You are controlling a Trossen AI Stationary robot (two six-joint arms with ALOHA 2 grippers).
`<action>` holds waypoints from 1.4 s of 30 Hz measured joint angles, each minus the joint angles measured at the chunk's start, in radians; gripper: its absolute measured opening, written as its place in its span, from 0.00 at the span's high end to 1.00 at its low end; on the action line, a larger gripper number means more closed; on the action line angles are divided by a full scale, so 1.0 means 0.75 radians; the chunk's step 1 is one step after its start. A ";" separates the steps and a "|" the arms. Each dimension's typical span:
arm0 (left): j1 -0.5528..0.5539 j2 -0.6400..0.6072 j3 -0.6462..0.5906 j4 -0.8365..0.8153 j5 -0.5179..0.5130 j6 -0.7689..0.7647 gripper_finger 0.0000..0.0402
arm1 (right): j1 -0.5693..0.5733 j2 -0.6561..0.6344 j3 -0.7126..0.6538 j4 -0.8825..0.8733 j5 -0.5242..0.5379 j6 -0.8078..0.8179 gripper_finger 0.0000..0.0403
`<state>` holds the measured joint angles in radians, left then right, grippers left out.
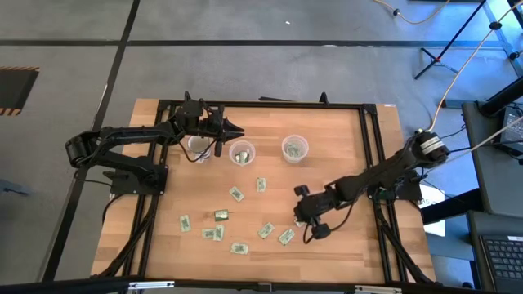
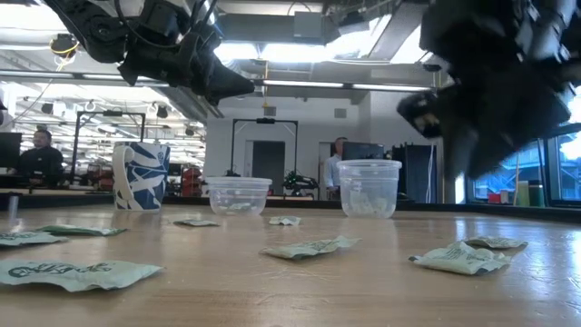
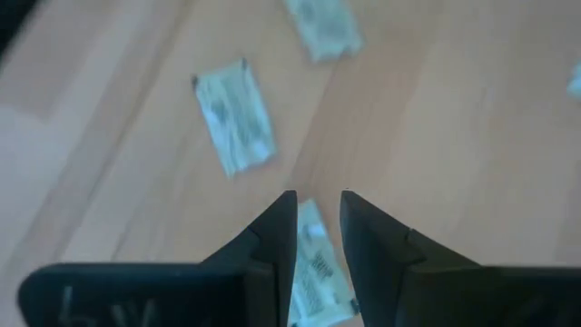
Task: Pick and place items into bin
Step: Put the white stevia packet into the right transparent bin
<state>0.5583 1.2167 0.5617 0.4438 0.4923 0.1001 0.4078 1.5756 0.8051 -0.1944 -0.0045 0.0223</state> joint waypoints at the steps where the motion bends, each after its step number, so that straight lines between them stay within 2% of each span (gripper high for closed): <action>1: 0.000 0.000 0.000 0.000 0.000 0.000 0.85 | 0.008 0.018 0.000 -0.011 0.000 0.000 0.78; 10: 0.000 0.000 0.000 0.000 -0.001 -0.007 0.85 | 0.037 0.165 0.000 0.013 0.002 -0.002 0.78; 16: 0.000 0.000 0.000 0.000 -0.001 -0.010 0.85 | 0.038 0.193 0.004 0.044 0.003 -0.002 0.78; 19: 0.000 0.000 0.000 0.000 -0.001 -0.010 0.85 | 0.038 0.203 0.005 0.048 0.004 -0.002 0.82; 26: 0.000 0.000 0.000 0.000 -0.001 -0.010 0.85 | 0.037 0.207 0.006 0.047 0.008 -0.004 0.97; 29: 0.000 0.000 0.000 0.000 0.000 -0.010 0.85 | 0.037 0.206 0.006 0.044 0.008 0.000 0.99; 36: 0.000 0.000 0.000 0.000 0.000 -0.011 0.85 | 0.038 0.067 0.012 -0.104 0.015 0.047 0.99; 39: 0.000 0.000 0.000 -0.001 0.000 -0.011 0.85 | 0.020 -0.053 0.074 -0.230 0.110 0.073 0.99; 42: 0.000 0.000 0.000 -0.001 0.000 -0.011 0.85 | -0.021 -0.173 0.150 -0.348 0.279 0.110 0.99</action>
<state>0.5583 1.2167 0.5617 0.4429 0.4921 0.0921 0.3917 1.4462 0.9177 -0.4556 0.2048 0.1045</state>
